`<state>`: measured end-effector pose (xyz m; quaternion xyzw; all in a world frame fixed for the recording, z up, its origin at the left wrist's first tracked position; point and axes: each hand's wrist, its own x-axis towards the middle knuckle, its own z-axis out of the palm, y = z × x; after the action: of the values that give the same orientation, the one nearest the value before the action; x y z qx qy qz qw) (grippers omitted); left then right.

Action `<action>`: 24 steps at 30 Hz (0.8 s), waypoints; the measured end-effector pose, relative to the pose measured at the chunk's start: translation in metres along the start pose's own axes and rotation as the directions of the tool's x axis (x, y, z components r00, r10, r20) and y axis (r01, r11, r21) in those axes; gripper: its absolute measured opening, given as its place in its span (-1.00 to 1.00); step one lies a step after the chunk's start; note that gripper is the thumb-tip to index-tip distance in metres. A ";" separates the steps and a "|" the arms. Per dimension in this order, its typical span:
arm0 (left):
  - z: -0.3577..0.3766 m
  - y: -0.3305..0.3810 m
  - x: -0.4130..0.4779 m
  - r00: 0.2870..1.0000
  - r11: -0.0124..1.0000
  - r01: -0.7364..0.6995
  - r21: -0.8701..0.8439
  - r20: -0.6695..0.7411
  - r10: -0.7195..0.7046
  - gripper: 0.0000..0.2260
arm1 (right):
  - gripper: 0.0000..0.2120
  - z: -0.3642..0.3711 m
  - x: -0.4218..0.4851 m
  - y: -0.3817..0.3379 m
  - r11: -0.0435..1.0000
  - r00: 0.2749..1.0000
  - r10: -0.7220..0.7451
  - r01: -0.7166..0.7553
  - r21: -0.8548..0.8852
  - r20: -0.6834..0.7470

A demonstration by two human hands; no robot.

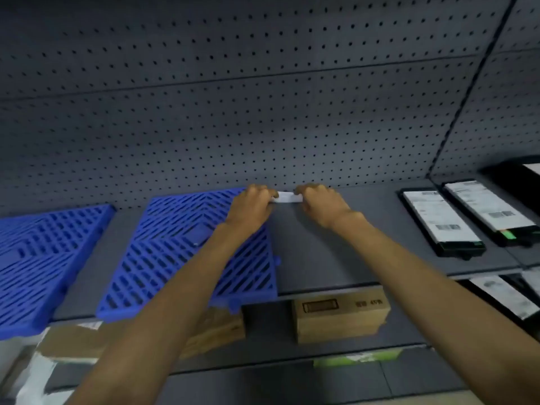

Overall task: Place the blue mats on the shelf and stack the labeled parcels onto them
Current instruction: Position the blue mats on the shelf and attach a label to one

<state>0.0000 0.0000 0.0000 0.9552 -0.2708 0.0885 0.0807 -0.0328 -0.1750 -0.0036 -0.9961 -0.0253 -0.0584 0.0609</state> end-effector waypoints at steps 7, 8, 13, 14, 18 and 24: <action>0.027 0.000 0.038 0.995 0.995 0.068 0.077 0.067 -0.073 -0.67 | -0.74 0.013 0.038 0.017 0.991 0.994 -0.089 0.095 -0.097 0.062; 0.029 0.000 0.040 0.996 0.994 0.066 0.084 0.053 -0.071 -0.68 | -0.74 0.014 0.039 0.020 0.986 0.992 -0.107 0.115 -0.125 0.068; 0.041 0.001 0.047 0.997 0.991 0.072 0.116 -0.025 -0.069 -0.76 | -0.74 0.023 0.050 0.033 0.962 0.979 -0.202 0.205 -0.181 0.035; 0.042 0.002 0.048 0.997 0.990 0.067 0.123 -0.048 -0.061 -0.76 | -0.75 0.023 0.051 0.035 0.958 0.977 -0.213 0.214 -0.189 0.024; 0.044 0.007 0.048 0.996 0.986 0.060 0.158 -0.078 -0.048 -0.77 | -0.73 0.026 0.051 0.043 0.957 0.975 -0.221 0.217 -0.191 0.002; 0.040 0.010 0.046 0.993 0.981 0.051 0.190 -0.114 -0.030 -0.77 | -0.76 0.016 0.050 0.048 0.967 0.978 -0.204 0.193 -0.165 -0.053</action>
<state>0.0384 -0.0395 -0.0278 0.9574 -0.2367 0.1656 0.0048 0.0212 -0.2183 -0.0188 -0.9876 -0.1180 -0.1005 -0.0239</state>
